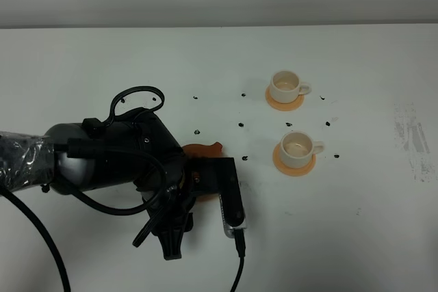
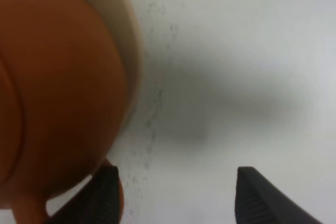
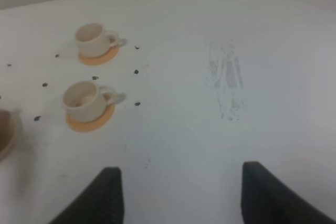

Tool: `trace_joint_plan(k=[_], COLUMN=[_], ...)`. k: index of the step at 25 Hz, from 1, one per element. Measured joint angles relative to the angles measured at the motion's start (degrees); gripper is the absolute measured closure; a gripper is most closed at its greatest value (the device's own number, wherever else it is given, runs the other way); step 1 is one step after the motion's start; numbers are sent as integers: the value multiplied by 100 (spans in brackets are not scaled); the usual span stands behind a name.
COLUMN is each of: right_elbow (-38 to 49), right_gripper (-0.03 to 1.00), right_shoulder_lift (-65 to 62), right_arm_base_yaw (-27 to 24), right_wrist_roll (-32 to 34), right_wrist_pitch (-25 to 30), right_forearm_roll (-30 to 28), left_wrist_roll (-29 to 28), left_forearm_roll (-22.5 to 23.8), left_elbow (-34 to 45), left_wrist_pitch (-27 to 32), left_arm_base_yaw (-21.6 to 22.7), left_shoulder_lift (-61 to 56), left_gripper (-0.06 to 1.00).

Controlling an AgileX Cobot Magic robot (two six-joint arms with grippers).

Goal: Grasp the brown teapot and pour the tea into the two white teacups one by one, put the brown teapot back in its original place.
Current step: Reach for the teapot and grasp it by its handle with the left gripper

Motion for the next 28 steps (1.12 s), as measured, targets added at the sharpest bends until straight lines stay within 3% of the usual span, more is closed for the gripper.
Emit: trace_joint_plan(k=[11,17,22,28], right_elbow=[0,0,0,0], right_gripper=[46,46,46,46], right_shoulder_lift=[0,0,0,0], right_arm_base_yaw=[-5,-5,-5,-5], right_wrist_roll=[0,0,0,0], right_wrist_pitch=[0,0,0,0], right_forearm_roll=[0,0,0,0], left_wrist_roll=[239,236,-1007,-3183], left_forearm_roll=[-199,-519,-799,-177], left_elbow=[0,0,5,5], left_wrist_pitch=[33,100,658,1238], left_arm_base_yaw=[-25,-331,-356,99], left_shoulder_lift=[-259,-386,-1121,-1943], left_gripper=[43,43,43,43])
